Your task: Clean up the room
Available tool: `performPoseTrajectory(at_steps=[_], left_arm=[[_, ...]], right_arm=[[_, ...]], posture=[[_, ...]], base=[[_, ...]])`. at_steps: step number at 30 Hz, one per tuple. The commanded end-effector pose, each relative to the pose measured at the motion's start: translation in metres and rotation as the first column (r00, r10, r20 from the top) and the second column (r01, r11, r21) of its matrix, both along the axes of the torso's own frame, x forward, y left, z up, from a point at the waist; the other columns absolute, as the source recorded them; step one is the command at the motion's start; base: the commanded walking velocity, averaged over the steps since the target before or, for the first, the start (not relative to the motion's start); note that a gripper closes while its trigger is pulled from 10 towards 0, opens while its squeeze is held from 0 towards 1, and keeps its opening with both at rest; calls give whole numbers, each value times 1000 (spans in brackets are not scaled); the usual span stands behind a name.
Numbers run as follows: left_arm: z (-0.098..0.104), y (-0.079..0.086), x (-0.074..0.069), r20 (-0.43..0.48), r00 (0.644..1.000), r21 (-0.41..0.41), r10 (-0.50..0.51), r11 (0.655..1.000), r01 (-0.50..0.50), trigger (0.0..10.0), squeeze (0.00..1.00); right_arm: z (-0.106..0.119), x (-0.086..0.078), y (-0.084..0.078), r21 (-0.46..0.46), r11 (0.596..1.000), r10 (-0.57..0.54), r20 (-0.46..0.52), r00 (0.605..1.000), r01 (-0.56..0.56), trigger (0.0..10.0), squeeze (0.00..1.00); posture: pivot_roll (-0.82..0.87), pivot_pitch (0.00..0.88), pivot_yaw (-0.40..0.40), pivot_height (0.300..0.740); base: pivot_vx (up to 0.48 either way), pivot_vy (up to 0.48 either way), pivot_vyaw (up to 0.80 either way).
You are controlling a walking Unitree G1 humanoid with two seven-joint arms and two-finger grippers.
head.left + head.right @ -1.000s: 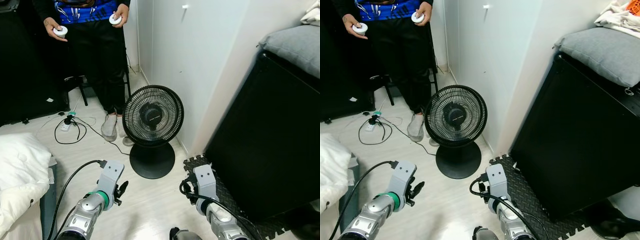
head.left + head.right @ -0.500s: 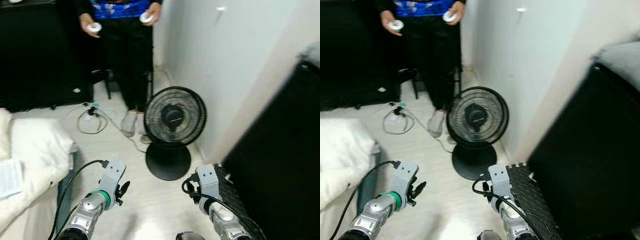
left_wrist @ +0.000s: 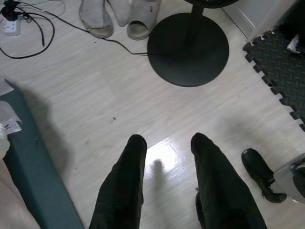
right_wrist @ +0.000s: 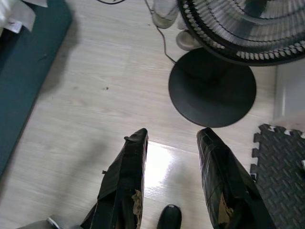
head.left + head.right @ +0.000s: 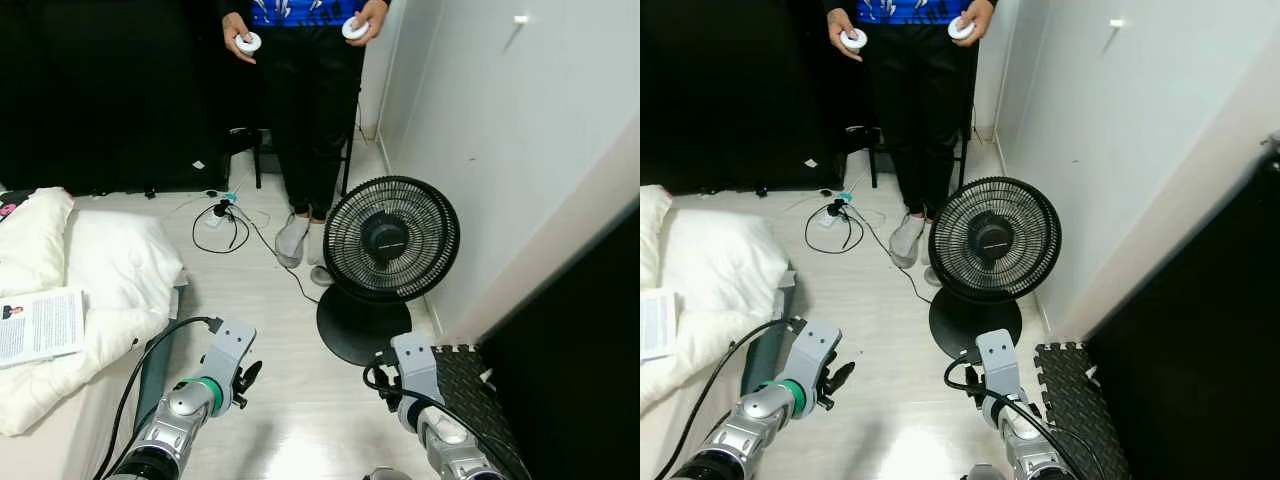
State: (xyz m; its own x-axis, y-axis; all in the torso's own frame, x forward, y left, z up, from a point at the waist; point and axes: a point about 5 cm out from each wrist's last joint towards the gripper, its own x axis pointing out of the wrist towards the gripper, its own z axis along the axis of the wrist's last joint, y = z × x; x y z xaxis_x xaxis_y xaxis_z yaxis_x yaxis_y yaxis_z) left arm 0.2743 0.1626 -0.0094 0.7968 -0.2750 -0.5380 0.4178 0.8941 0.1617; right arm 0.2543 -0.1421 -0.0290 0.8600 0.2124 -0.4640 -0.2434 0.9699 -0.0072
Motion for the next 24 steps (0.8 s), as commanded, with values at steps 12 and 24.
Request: performPoseTrajectory(at_steps=[12,24], left_arm=[[-8,-1,-7,-27,1000,7,-13,1000,13,10000,0],[-9,-1,-7,-28,999,8,-17,1000,17,10000,0]], right_arm=[[-5,-6,1,30,999,-19,-21,1000,19,10000,0],[-1,-2,-1,38,999,-25,1,1000,25,10000,0]], posture=[[-75,69,41,740],[-76,69,41,740]], base=[[0,0,-339],[0,0,-800]])
